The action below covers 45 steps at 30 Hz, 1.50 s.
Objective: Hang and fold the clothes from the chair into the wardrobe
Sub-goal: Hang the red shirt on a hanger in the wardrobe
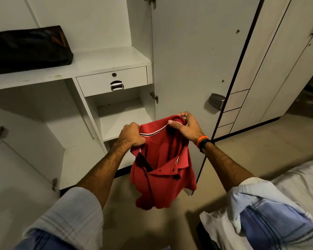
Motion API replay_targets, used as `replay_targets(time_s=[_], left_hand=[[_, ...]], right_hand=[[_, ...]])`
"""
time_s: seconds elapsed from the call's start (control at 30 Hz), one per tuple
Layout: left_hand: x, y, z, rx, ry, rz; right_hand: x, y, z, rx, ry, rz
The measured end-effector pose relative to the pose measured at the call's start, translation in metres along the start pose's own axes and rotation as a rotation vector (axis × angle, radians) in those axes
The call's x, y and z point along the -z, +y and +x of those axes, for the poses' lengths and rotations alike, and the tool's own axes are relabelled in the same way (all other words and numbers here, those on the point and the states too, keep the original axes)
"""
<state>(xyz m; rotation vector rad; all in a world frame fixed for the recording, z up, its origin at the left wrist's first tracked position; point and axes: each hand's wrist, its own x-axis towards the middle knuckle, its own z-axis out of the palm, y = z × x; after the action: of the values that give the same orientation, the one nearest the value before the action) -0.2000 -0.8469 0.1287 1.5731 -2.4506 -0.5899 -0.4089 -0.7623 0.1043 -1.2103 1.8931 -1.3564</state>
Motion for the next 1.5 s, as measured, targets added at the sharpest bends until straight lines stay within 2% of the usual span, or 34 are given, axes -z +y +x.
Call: replay_targets(time_s=[0.1,0.23,0.33,0.43,0.5,0.6,0.7,0.77,0.8,0.93,1.0,1.07,1.2,1.3,1.4,1.5], left_hand=[[-0.002,0.002,0.000,0.004,-0.051,-0.103],[-0.011,-0.004,0.006,0.002,-0.133,-0.147],[-0.019,-0.007,0.010,0.034,0.012,-0.186],[-0.023,0.000,0.006,0.030,0.184,-0.197],[-0.025,0.001,0.006,0.013,0.224,-0.225],[-0.027,-0.010,0.013,-0.008,0.183,-0.249],[-0.024,-0.023,0.021,-0.030,0.007,-0.317],[-0.021,-0.025,0.024,-0.073,-0.163,-0.186],[-0.022,-0.026,0.025,-0.078,-0.193,-0.153],[-0.025,-0.018,0.025,-0.003,0.016,-0.358],[-0.032,-0.014,0.025,-0.050,-0.021,-0.455],[-0.039,-0.007,0.019,-0.121,-0.126,-0.514],[-0.062,0.003,0.011,-0.138,-0.253,-0.442],[-0.073,0.012,0.008,-0.086,-0.164,-0.460],[-0.086,0.016,0.008,-0.072,-0.149,-0.506],[-0.104,0.030,0.005,-0.073,-0.228,-0.537]], right_hand=[[0.009,0.000,-0.008,0.055,-0.081,-0.269],[0.016,0.013,-0.015,0.072,0.093,-0.438],[0.018,0.023,-0.015,-0.070,0.146,-0.496],[0.014,0.028,-0.014,-0.230,0.005,-0.617],[0.010,0.030,-0.015,-0.230,0.011,-0.583],[0.006,0.027,-0.013,-0.138,0.171,-0.436],[0.003,0.016,-0.009,-0.120,0.212,-0.331],[0.000,0.012,-0.008,-0.155,0.191,-0.314],[-0.002,0.011,-0.008,-0.164,0.197,-0.304],[-0.011,0.014,-0.006,-0.154,0.250,-0.217],[-0.021,0.010,-0.007,-0.200,0.235,-0.134],[-0.033,0.005,-0.009,-0.247,0.205,-0.004],[-0.052,-0.009,-0.021,-0.206,0.055,0.128],[-0.049,-0.013,-0.034,-0.152,0.009,0.132],[-0.031,0.000,-0.049,-0.169,0.100,0.003],[-0.004,0.030,-0.069,-0.276,0.239,0.045]])
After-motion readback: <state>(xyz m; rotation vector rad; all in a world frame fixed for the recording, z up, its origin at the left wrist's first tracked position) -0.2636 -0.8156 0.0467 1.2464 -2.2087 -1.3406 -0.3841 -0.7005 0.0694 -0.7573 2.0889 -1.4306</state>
